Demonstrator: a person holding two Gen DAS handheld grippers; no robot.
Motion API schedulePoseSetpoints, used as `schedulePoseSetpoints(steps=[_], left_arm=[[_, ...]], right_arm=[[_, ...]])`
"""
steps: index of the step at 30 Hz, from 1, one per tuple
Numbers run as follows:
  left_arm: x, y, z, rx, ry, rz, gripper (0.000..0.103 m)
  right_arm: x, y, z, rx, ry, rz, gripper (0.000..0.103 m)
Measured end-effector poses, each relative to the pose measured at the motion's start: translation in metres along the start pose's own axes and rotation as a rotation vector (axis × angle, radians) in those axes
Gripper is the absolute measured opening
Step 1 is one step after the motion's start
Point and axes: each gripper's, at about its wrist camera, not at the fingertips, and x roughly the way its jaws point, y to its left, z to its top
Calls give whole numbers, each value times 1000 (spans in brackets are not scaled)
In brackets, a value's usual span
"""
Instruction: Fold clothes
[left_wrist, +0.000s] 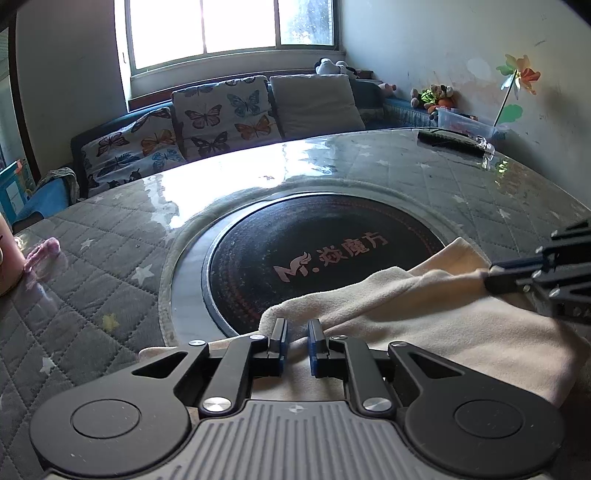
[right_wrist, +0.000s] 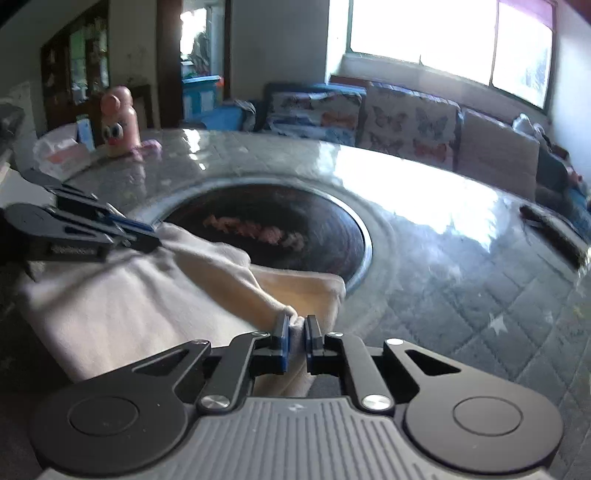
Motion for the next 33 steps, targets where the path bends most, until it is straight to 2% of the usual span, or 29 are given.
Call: schedulePoseSetpoints(steps=[6,12,17,21,22,24,30,33], left_arm=[[-1,0,-2,-9,-7,1,15],[-2,-3,-3,-3,-13,11,17],[-2,-2,-3,-5,-15,9,17],[-1,-2,-3,-10,-17,4,19],[-2,-1,-3,-12,-18,0,21],[-6,-2,-3,-13,-26,-4,36],[-34,-13,-8,20,-70,-11,38],[-56,-24,-15,59,-101,-17,38]], right_arm=[[-11,-2,12,41,-41,44,13],[2,20,25,-2,-51,154,13],[32,30,29,-30,15,140,13],[27,21,32,2,5,132,14],[21,20,32,3,-1,134,15],[10,18,30,4,-11,139,18],[-24,32,18,-44,-30,176,37],[-40,46,10,-91,-60,186,40]])
